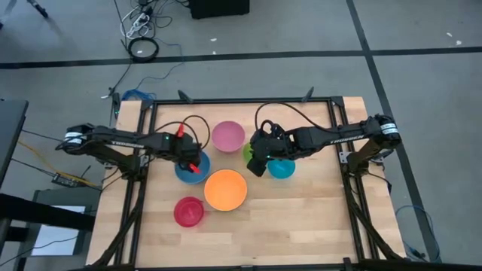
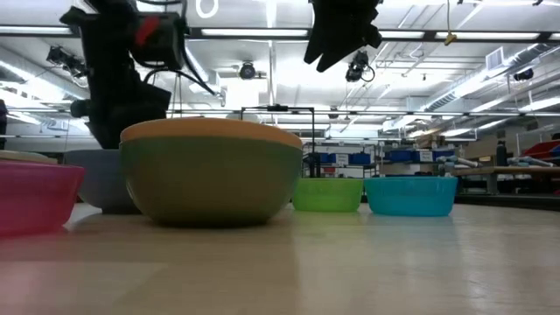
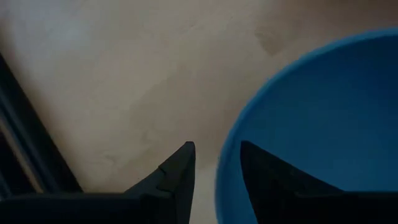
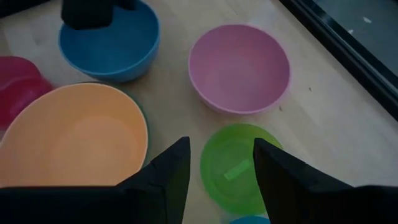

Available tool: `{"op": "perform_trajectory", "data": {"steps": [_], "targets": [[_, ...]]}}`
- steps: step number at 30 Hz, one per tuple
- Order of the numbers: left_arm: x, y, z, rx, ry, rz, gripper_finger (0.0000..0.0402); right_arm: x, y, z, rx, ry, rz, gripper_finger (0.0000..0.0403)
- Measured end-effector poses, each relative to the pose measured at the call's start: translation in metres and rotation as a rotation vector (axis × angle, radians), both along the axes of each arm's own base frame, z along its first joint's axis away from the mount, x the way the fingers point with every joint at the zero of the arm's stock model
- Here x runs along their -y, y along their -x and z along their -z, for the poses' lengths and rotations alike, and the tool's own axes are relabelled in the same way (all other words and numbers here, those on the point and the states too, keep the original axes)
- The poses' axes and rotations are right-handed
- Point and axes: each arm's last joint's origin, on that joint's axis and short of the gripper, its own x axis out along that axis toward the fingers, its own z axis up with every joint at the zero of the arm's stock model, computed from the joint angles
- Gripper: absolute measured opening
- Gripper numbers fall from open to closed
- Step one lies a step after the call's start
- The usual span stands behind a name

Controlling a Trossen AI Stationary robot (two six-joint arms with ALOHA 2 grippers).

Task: Nest bowls inside each other
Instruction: Stack the blue bowl on top of the orange bowl

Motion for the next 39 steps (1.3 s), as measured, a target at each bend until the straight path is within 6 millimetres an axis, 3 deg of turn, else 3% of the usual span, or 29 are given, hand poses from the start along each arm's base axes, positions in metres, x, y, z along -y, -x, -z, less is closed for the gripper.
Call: {"op": "perform_trajectory", "data": {"steps": [5, 11, 13, 16, 23, 25, 31, 39], "targets": [[-0.001, -0.007, 0.012, -0.070, -0.016, 0.036, 0.0116, 0.000, 0.000, 0.000, -0.001, 0.000, -0.001, 0.0162], [-0.002, -0.018, 0.014, -0.014, -0.028, 0.093, 0.0027, 0.000, 0.000, 0.000, -0.002, 0.000, -0.001, 0.0162], [-0.004, -0.020, 0.011, 0.013, -0.037, 0.110, 0.0014, 0.000, 0.000, 0.000, -0.002, 0.000, -0.001, 0.0162], [-0.008, -0.016, 0.001, 0.014, -0.076, 0.123, 0.0013, 0.000, 0.000, 0.000, -0.006, 0.001, -0.001, 0.0162], [-0.009, -0.013, -0.063, 0.246, -0.147, 0.179, 0.0009, 0.000, 0.001, 0.001, -0.012, 0.002, 0.001, 0.0162], [-0.005, -0.013, -0.074, 0.290, -0.147, 0.201, 0.0009, 0.001, 0.001, 0.001, -0.015, 0.006, 0.003, 0.0162], [0.017, -0.030, -0.080, 0.446, -0.015, 0.334, 0.0008, 0.001, 0.002, 0.001, -0.023, 0.014, 0.008, 0.0162], [0.041, -0.056, -0.055, 0.422, 0.087, 0.391, 0.0022, 0.001, 0.003, 0.002, -0.043, 0.015, 0.008, 0.0162]]}}
